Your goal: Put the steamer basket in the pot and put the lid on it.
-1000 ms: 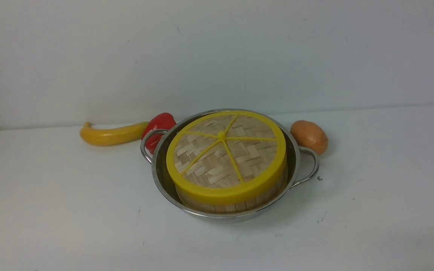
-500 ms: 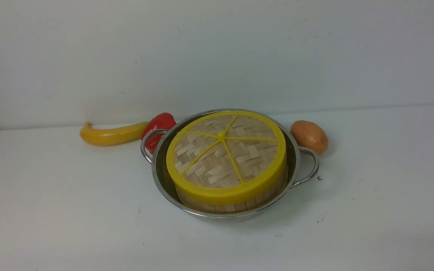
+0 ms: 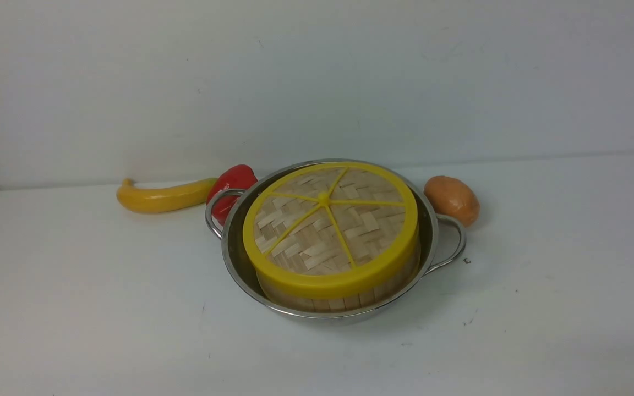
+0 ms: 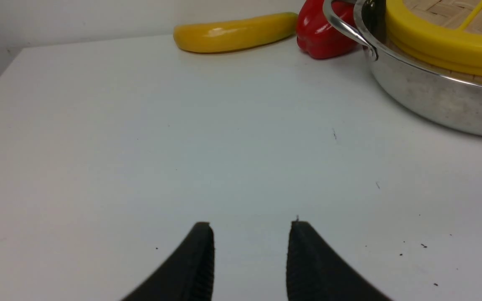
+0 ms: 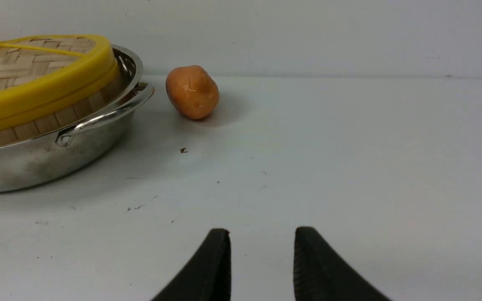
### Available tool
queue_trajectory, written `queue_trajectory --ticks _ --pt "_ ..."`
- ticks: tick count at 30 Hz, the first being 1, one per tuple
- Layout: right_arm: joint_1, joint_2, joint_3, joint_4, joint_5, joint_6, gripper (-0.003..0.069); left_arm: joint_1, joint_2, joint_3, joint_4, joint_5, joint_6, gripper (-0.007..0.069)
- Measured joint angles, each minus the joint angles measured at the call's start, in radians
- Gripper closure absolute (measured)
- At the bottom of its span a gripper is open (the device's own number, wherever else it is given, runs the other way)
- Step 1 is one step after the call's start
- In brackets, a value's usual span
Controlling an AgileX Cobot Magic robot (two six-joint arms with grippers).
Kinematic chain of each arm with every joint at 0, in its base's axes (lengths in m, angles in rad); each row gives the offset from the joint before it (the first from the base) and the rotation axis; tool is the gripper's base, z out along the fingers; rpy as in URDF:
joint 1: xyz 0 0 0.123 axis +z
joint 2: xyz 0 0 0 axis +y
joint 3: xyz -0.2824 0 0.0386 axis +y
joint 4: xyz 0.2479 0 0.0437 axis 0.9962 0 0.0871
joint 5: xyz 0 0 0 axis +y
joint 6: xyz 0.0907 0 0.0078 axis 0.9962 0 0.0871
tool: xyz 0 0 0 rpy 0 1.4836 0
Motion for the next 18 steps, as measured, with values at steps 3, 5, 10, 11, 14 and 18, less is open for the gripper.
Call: queue_trajectory --ticks 3,5,10,11,14,18 --pt "0.000 0.000 0.000 0.000 0.000 0.000 0.0449 0.000 0.000 0.000 0.000 0.000 0.000 0.0386" --pt "0.000 0.000 0.000 0.000 0.000 0.000 0.0447 0.000 0.000 0.000 0.000 0.000 0.000 0.0386" --pt "0.000 0.000 0.000 -0.001 0.000 0.000 0.0445 0.000 0.000 0.000 0.000 0.000 0.000 0.0386" --pt "0.000 0.000 0.000 -0.001 0.000 0.000 0.0445 0.000 0.000 0.000 0.000 0.000 0.000 0.0386" --pt "0.000 0.000 0.000 -0.001 0.000 0.000 0.0439 0.000 0.000 0.000 0.000 0.000 0.000 0.0386" --pt "0.000 0.000 0.000 -0.001 0.000 0.000 0.0435 0.000 0.000 0.000 0.000 0.000 0.000 0.0386"
